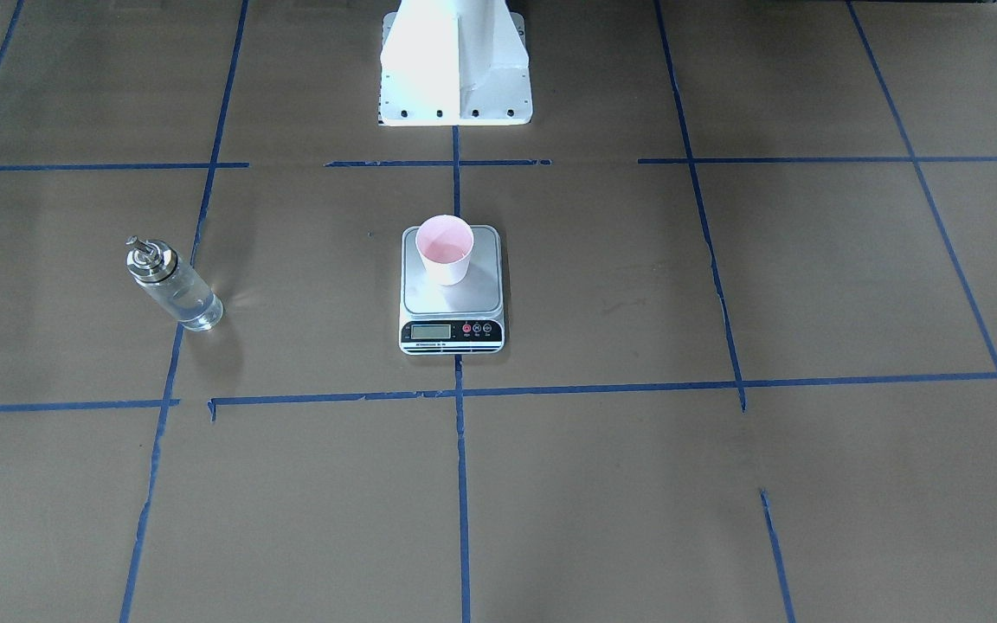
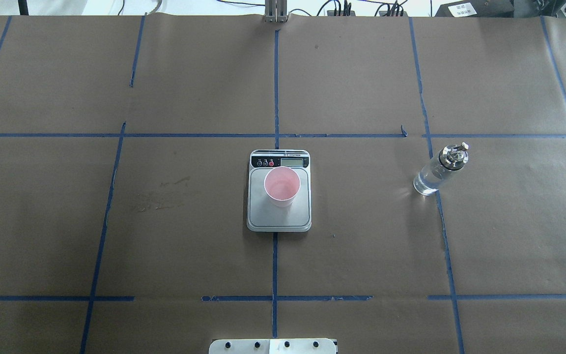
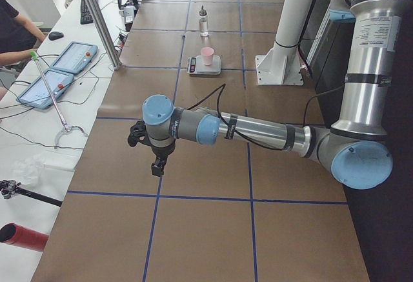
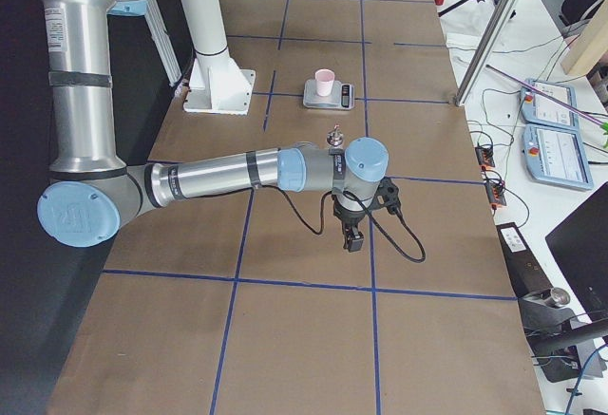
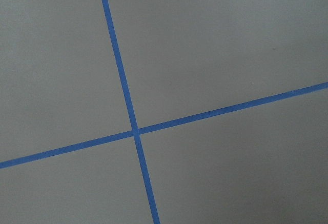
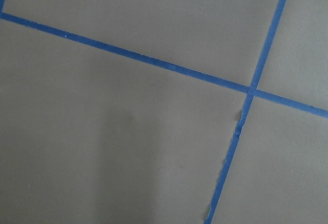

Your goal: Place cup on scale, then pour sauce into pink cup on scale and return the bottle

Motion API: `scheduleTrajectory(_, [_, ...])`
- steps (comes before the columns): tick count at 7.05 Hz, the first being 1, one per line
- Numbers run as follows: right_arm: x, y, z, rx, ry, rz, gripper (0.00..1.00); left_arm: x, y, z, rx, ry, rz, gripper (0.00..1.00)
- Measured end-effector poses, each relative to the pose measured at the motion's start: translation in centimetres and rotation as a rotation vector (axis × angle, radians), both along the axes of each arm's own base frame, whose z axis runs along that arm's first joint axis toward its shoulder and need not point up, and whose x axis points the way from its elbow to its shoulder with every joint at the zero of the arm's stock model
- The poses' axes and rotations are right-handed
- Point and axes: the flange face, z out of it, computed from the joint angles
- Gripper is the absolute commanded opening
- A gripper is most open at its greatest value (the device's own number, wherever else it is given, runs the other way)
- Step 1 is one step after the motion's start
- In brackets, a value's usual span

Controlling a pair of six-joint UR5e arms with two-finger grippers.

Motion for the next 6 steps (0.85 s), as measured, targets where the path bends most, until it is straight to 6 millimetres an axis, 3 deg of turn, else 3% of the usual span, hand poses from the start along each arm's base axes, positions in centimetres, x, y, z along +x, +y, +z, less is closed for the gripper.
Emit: scheduleTrajectory(6, [-0.82,-0.03,-0.25,0.0,0.003,-0.017,1.0,0.05,0.38,0.84,-0.012,0.0,0.0,1.0])
